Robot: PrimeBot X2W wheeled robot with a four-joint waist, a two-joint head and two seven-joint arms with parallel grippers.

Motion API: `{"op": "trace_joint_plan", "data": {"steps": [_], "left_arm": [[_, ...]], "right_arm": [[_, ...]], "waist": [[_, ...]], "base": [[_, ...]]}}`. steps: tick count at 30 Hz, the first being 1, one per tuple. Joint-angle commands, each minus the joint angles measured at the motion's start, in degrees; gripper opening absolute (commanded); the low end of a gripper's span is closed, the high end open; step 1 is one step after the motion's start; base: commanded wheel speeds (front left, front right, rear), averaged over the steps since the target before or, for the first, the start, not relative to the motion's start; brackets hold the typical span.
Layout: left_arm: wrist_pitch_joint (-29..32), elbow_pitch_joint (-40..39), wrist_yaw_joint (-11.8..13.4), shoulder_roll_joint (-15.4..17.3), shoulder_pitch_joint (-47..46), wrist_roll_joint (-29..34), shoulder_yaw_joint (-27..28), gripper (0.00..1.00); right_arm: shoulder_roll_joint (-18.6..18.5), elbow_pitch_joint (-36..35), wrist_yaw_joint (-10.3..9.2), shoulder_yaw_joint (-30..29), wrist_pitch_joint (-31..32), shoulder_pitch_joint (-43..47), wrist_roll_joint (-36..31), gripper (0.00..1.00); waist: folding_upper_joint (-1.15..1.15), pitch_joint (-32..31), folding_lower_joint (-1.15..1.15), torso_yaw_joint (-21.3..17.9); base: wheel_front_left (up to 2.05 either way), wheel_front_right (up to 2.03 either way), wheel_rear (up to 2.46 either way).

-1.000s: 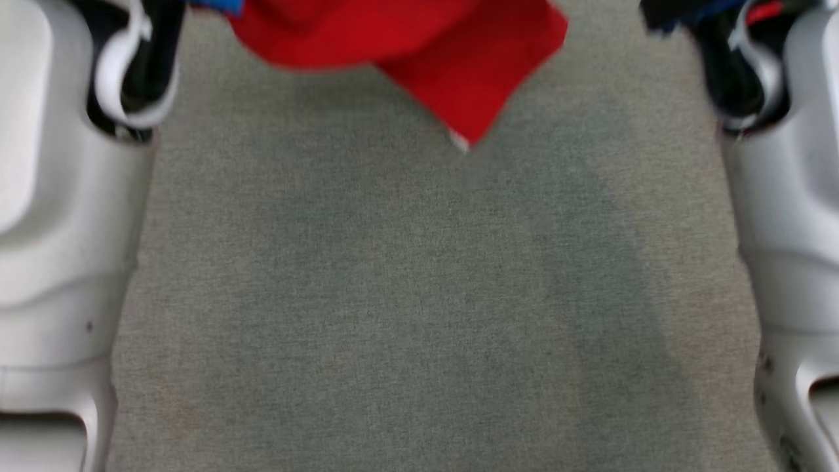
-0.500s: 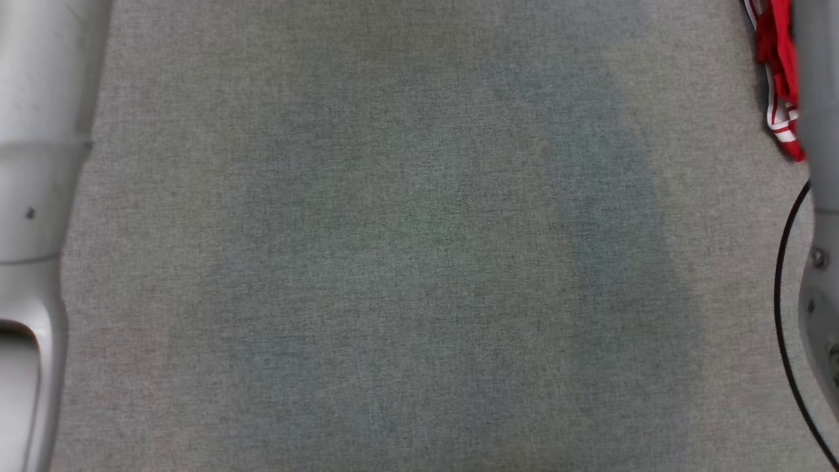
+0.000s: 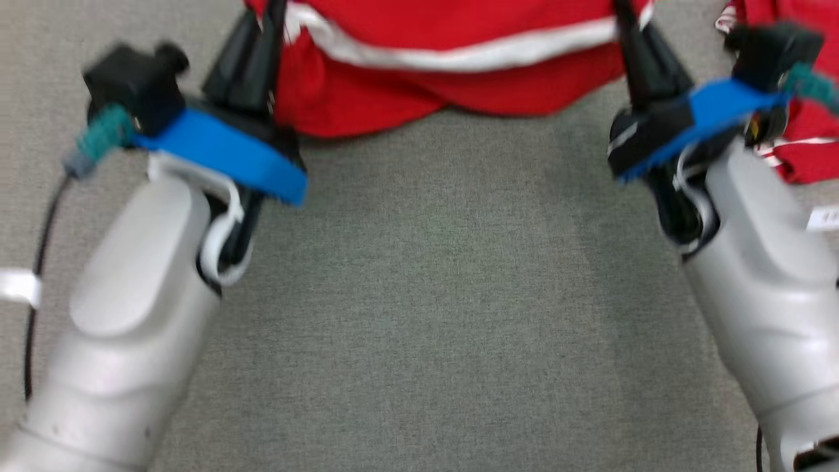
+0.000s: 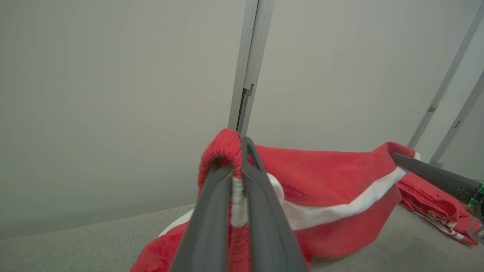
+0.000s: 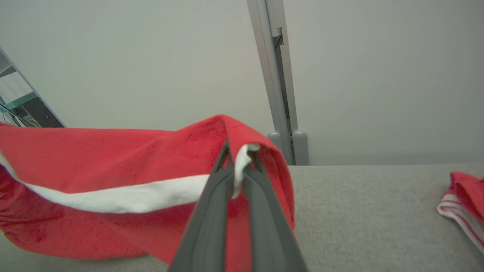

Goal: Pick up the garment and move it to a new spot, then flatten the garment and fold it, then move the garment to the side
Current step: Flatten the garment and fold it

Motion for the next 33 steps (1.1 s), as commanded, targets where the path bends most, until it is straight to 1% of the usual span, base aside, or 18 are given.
{"op": "trace_joint_plan", "data": {"steps": [1,6,10,16,20,26,30,33], "left_arm": [[-0.33,-2.26,0.71,-0.07,3.97,0.69,0.63,0.0],[-0.3,-8.71,2.31,0.12,17.43,2.57,0.87,0.0],[-0.31,-11.64,3.34,0.92,26.32,3.88,-1.64,0.0],[-0.15,-14.52,4.47,2.23,36.12,4.33,-4.77,0.0],[-0.12,-16.71,5.28,2.84,40.33,3.75,-5.74,0.0],[0.59,-20.69,6.73,4.0,44.08,3.37,-6.26,0.0],[1.07,-22.68,7.48,4.54,45.6,3.25,-6.54,0.0],[1.31,-23.66,7.73,4.77,45.78,3.26,-6.72,0.0]], "right_arm": [[-1.04,-1.21,0.03,0.97,-0.47,3.47,1.0,0.0],[-3.38,-5.42,0.03,3.09,-0.88,14.32,3.93,0.0],[-4.69,-8.97,0.03,3.31,-0.57,22.4,5.91,0.0],[-5.81,-14.4,0.03,2.44,0.82,34.41,6.93,0.0],[-5.69,-18.59,0.03,0.09,2.0,42.05,6.41,0.0],[-4.11,-27.02,0.03,-5.33,5.04,51.96,4.19,0.0],[-2.03,-32.08,0.03,-9.3,7.88,56.15,2.33,0.0],[-0.66,-35.04,0.03,-11.81,10.08,57.4,0.84,0.0]], "waist": [[0.0,-1.38,0.0,-0.3],[0.0,-5.0,0.0,0.02],[0.0,-7.79,0.0,0.07],[0.0,-11.52,0.0,0.33],[0.0,-13.44,0.0,0.85],[0.0,-14.85,0.0,1.31],[0.0,-15.52,0.0,1.22],[0.0,-15.73,0.0,1.18]], "base": [[0.0,0.0,0.0],[0.0,0.0,0.0],[0.0,0.0,0.0],[0.0,0.0,0.0],[0.0,0.0,0.0],[0.0,0.0,0.0],[0.0,0.0,0.0],[0.0,0.0,0.0]]}}
